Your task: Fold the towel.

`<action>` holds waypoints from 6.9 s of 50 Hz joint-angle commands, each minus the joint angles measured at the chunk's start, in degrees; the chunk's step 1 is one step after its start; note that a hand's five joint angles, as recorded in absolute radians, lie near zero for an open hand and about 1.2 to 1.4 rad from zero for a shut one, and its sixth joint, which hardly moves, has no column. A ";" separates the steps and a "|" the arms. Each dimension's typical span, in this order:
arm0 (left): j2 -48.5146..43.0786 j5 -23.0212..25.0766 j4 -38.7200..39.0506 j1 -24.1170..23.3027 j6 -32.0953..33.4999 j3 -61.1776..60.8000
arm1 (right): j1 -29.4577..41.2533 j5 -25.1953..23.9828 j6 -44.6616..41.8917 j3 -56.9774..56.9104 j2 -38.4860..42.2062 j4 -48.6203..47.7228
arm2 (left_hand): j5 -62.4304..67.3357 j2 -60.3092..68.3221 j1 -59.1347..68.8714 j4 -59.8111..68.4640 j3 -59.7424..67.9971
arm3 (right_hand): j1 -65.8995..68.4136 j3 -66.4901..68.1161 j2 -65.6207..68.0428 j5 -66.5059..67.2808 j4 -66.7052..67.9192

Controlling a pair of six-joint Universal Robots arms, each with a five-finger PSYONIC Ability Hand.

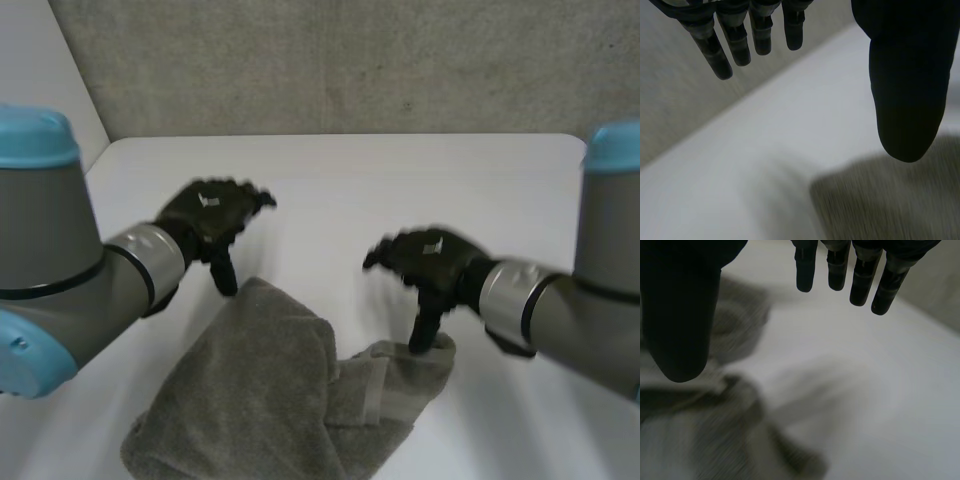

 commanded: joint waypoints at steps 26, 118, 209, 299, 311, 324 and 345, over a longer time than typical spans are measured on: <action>-6.49 -8.33 26.22 1.04 9.67 12.86 | 5.60 11.02 2.80 -19.10 7.47 -23.84 | 67.42 67.41 67.60 67.46 67.41 | 67.49 67.65 66.39 66.37 66.55; 1.17 -4.75 6.77 17.56 3.17 -20.97 | -11.10 10.41 3.68 1.20 3.78 -17.16 | 67.42 67.41 67.60 67.46 67.41 | -2.51 -2.35 -3.61 -3.63 -3.45; 8.06 0.34 13.63 16.77 3.34 -18.00 | -9.69 8.46 -27.34 -12.14 3.75 12.89 | 67.42 67.41 67.60 67.46 67.41 | 67.49 67.65 66.39 66.37 66.55; -6.04 -5.54 40.08 16.50 7.30 -16.14 | -20.32 9.18 6.58 -3.99 15.47 -19.10 | 67.42 67.41 67.60 67.46 67.41 | 67.49 67.65 66.39 66.37 66.55; 11.17 -3.79 12.89 21.59 15.71 -24.56 | -20.41 3.02 -19.26 3.13 0.97 -1.34 | 67.42 67.41 67.60 67.46 67.41 | 67.49 67.65 66.39 66.37 66.55; 21.65 10.72 -5.09 28.72 21.10 -26.77 | -24.02 1.71 -39.74 3.48 -5.18 21.95 | 67.42 67.41 67.60 67.46 67.41 | 67.49 67.65 66.39 66.37 66.55; -16.82 -2.55 24.34 14.49 17.41 4.76 | -13.65 12.94 -23.04 -26.12 24.86 -3.78 | 67.42 67.41 67.60 67.46 67.41 | 67.49 67.65 66.39 66.37 66.55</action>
